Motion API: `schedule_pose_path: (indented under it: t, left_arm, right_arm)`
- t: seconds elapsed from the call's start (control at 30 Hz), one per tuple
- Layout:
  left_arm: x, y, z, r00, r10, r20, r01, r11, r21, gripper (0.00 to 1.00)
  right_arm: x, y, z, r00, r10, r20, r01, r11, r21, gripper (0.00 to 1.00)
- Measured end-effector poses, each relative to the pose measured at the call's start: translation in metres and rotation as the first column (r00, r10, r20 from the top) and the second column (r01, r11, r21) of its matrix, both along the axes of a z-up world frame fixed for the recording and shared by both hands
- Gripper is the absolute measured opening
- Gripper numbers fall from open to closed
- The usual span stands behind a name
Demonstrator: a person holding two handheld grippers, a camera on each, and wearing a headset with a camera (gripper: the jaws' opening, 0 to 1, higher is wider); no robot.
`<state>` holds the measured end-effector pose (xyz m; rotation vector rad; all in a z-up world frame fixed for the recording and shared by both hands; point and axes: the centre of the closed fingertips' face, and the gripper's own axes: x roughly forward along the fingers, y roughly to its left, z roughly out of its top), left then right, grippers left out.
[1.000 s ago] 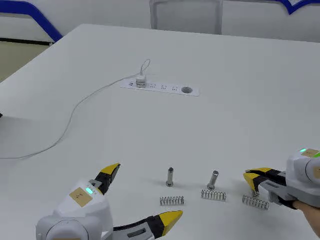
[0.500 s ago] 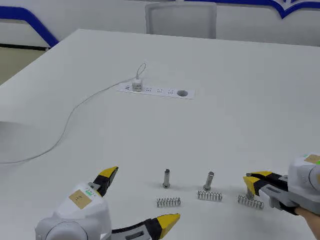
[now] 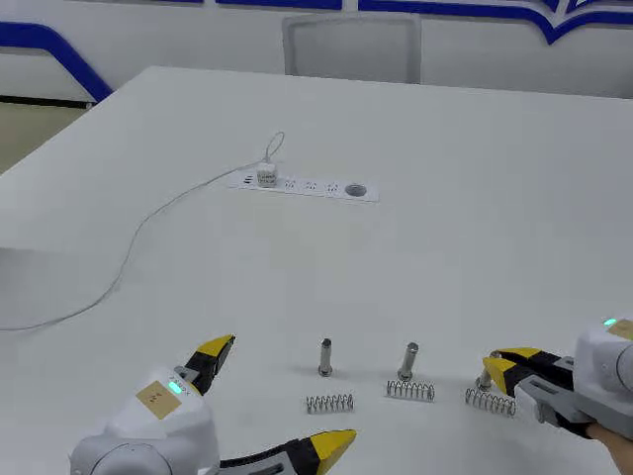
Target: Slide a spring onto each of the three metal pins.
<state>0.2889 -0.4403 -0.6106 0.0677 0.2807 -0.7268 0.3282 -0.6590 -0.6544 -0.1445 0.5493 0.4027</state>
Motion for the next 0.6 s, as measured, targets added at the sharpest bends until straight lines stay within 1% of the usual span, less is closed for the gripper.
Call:
schedule_pose_path:
  t: [0.07,0.17,0.33,0.4,0.6]
  left_arm:
    - [0.0,0.0004,-0.0005,1.0,0.0,0.001,0.0,1.0,0.007,0.98]
    - [-0.0001,-0.0002,-0.0005,1.0,-0.001,0.001,0.001,1.0,0.007,0.98]
    - [-0.0007,-0.0015,-0.0018,1.0,-0.006,-0.004,0.006,1.0,0.012,0.98]
    - [-0.0011,-0.002,-0.0026,1.0,-0.01,-0.007,0.01,1.0,0.016,0.98]
    - [-0.0023,-0.0037,-0.0017,1.0,-0.02,0.002,0.02,1.0,0.02,0.97]
  right_arm:
    - [0.0004,0.0,0.0006,1.0,0.003,0.004,-0.003,1.0,-0.009,0.08]
    - [0.0003,0.0004,0.0003,1.0,0.008,0.008,-0.008,1.0,-0.018,0.08]
    - [-0.0026,0.0003,-0.0001,1.0,-0.009,0.023,0.009,1.0,-0.012,0.09]
    - [-0.0033,-0.0001,0.0004,1.0,-0.005,0.026,0.005,1.0,-0.027,0.09]
    - [-0.003,-0.001,0.0021,1.0,-0.007,0.023,0.007,1.0,-0.023,0.09]
